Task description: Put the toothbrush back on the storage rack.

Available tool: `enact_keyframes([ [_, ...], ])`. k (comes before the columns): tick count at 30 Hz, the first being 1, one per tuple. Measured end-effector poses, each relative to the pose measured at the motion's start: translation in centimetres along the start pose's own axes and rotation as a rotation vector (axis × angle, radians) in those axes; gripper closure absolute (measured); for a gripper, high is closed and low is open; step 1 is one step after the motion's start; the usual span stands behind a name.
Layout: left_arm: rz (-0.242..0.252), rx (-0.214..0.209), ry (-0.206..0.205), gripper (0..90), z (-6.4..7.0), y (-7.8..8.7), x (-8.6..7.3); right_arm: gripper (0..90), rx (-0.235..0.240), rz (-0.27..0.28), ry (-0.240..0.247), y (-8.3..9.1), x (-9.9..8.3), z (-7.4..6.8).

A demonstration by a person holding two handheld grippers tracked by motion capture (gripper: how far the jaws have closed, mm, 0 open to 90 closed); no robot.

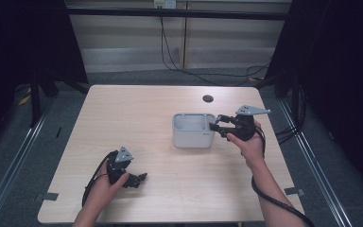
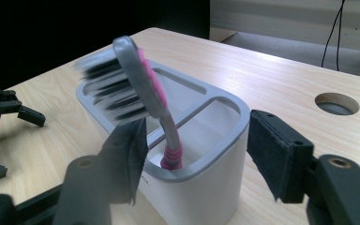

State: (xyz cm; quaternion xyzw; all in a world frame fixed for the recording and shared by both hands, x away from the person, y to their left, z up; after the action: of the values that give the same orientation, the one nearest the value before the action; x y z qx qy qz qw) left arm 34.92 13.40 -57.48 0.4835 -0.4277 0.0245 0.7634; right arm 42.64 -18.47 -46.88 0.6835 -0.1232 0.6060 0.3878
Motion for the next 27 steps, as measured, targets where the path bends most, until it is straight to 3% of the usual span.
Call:
enact_keyframes([
  [9,-0.001,0.006,-0.002,0.0,0.0,0.0,0.0,28.4,0.005,-0.02,0.001,0.3,-0.4,-0.1],
  [27,0.001,-0.001,0.003,0.0,0.0,0.0,0.0,22.0,0.028,-0.044,0.015,1.8,-0.8,-0.3],
])
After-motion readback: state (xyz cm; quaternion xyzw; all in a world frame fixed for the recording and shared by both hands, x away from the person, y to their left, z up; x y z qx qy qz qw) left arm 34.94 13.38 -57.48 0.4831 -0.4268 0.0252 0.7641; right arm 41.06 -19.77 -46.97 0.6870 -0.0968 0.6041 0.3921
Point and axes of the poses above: each handheld gripper's, and its own axes: y roughly backward along the jaws, x roughly out of its top, z roughly to its right, the point moved 9 cm from there along -y, roughly forward along the jaws, and after that the axes turned 13 degrees about y, right-handed, at the moved point
